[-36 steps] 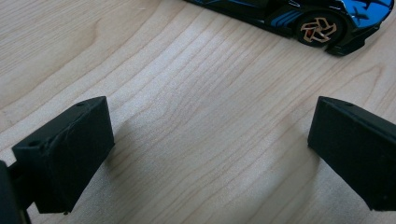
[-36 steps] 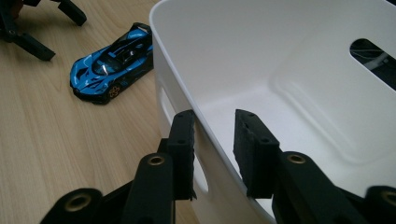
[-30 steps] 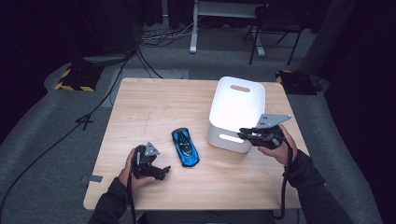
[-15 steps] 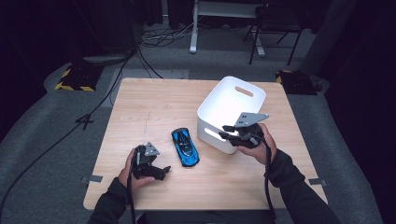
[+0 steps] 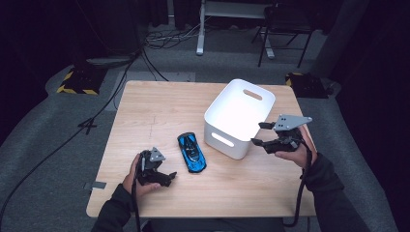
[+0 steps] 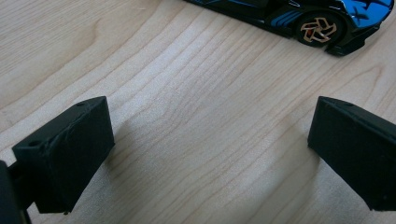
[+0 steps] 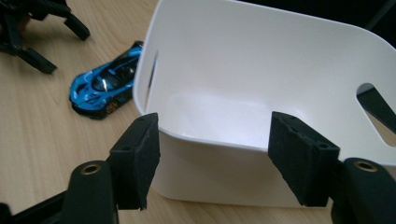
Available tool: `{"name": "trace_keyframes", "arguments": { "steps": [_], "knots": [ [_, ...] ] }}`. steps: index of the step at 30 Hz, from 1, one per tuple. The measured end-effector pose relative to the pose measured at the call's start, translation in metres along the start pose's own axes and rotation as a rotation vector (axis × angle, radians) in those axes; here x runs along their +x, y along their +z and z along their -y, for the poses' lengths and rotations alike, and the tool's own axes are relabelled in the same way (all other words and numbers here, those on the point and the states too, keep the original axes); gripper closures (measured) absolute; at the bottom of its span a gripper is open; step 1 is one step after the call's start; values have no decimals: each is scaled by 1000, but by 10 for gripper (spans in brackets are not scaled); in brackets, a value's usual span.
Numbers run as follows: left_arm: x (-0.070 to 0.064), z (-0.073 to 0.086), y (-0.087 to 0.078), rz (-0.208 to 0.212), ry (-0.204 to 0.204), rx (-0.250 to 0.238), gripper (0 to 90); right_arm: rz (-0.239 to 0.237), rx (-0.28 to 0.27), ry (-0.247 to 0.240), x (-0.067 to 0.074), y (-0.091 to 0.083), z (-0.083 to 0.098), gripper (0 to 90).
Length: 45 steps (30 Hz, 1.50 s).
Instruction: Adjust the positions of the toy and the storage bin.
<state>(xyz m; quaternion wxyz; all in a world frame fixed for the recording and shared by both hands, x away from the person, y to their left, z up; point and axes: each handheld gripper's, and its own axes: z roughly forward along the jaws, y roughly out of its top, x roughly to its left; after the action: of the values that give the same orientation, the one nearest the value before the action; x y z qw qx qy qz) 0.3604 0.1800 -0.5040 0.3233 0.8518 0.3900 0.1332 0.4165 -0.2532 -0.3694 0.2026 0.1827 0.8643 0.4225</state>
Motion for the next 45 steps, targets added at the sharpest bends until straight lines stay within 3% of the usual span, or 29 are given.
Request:
{"name": "trace_keyframes", "arguments": {
  "steps": [3,6,13,17,24,26,27,28,30,31,34,38,43,44,45],
  "knots": [
    [0,0,0,2,-4,2,6,-7,-4,-16,-6,2,2,300],
    [0,0,0,4,-4,0,6,-20,-26,6,-11,3,4,282],
    [0,0,0,0,0,0,6,-75,-55,-17,-19,16,4,237],
    [0,0,0,4,-3,0,6,-124,-69,-6,-22,24,3,228],
    [0,0,0,1,0,-2,6,-169,17,-23,-20,49,-12,207],
    [0,0,0,-2,1,-2,6,-198,38,-8,-17,57,-17,250],
    [0,0,0,-1,1,-1,6,-193,45,-8,-14,59,-18,327],
    [0,0,0,-4,2,-1,6,-225,56,-10,-11,64,-20,396],
    [0,0,0,-3,1,-2,6,-194,53,-7,-4,70,-22,411],
    [0,0,0,-4,2,-1,6,-187,47,7,-2,72,-23,460],
    [0,0,0,-4,2,-1,6,-218,10,43,4,74,-25,625],
    [0,0,0,-4,2,-1,6,-202,12,17,17,79,-30,797],
    [0,0,0,-3,2,-1,6,-168,17,53,23,84,-35,818],
    [0,0,0,-3,2,-1,6,-168,14,61,24,85,-36,800],
    [0,0,0,-4,2,-1,6,-176,16,70,25,86,-37,677]
  ]
}}
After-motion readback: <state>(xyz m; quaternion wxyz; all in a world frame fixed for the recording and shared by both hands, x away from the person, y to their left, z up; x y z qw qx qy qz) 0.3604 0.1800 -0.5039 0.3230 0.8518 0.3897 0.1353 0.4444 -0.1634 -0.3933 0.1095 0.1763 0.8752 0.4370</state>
